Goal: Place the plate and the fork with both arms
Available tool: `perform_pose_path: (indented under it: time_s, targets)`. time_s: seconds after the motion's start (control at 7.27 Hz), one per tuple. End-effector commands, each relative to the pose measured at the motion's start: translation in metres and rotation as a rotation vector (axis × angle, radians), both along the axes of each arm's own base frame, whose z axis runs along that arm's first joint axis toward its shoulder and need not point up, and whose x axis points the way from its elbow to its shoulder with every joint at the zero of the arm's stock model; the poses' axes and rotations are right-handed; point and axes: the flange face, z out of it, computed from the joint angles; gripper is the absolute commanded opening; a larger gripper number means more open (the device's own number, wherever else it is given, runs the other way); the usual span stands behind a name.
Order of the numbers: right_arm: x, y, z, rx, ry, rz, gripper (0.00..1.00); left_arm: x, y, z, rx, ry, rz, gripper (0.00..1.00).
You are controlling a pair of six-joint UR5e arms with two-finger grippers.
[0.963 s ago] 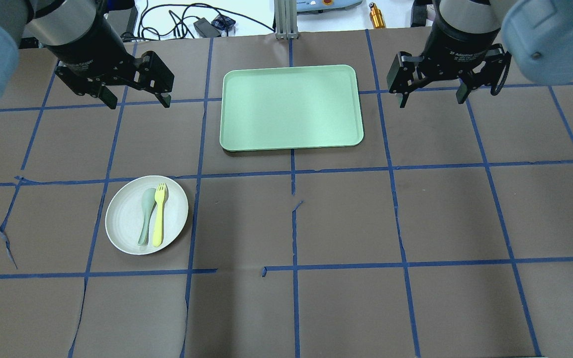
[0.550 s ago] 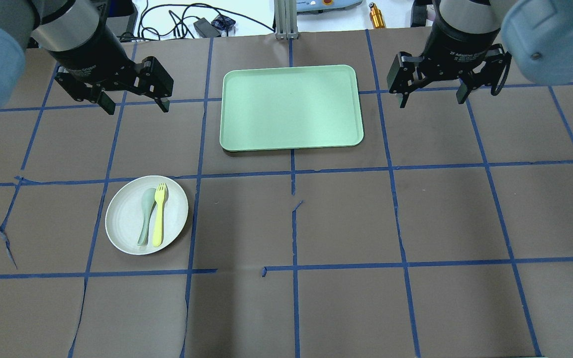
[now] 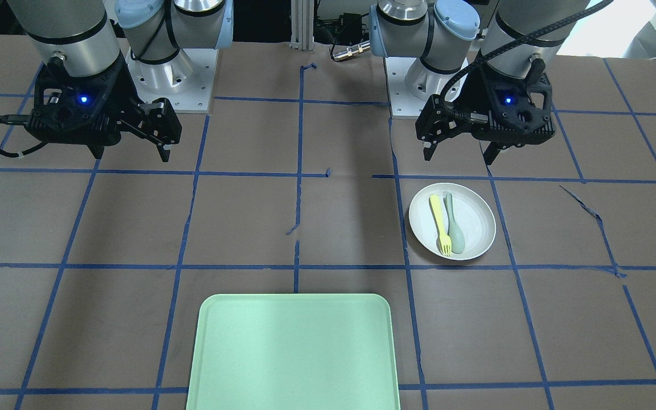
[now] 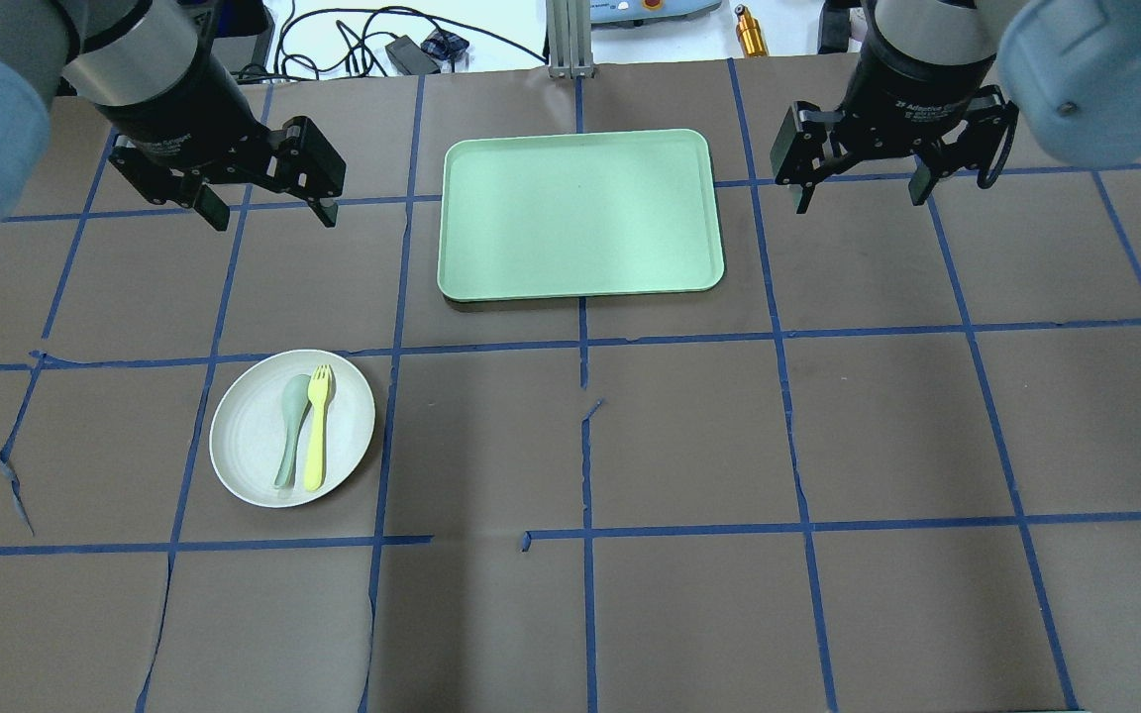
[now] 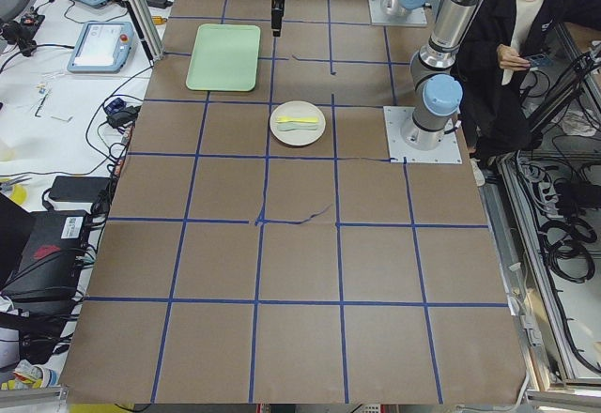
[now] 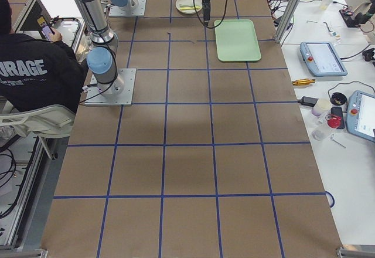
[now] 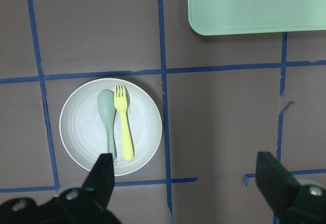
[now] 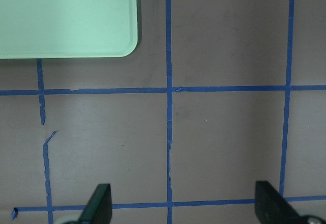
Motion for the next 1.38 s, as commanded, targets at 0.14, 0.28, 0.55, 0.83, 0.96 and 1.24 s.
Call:
perform_pose_path:
  time_s: [0.14, 0.28, 0.55, 0.83, 0.96, 1.24]
  targets:
    - [0.0, 0.0, -0.001, 0.002, -0.001, 0.0, 1.0, 0.0, 0.001, 0.001, -0.002, -0.001, 0.0, 1.0]
    - [0.0, -0.001, -0.002, 0.004, 0.0, 0.0, 1.0, 0.0, 0.0, 0.001, -0.003, -0.001, 0.001, 1.0]
    - [0.0, -0.001, -0.003, 0.005, 0.0, 0.0, 1.0, 0.0, 0.0, 0.0, -0.002, -0.001, 0.001, 1.0]
    - [0.0, -0.001, -0.003, 0.005, 0.0, 0.0, 1.0, 0.0, 0.0, 0.0, 0.0, -0.001, 0.001, 1.0]
    - [0.0, -0.001, -0.002, 0.004, 0.0, 0.0, 1.0, 0.001, -0.003, -0.006, 0.011, -0.007, -0.001, 1.0]
    - [0.0, -0.001, -0.003, 0.005, 0.0, 0.0, 1.0, 0.059, -0.01, -0.057, 0.068, -0.05, -0.028, 0.99]
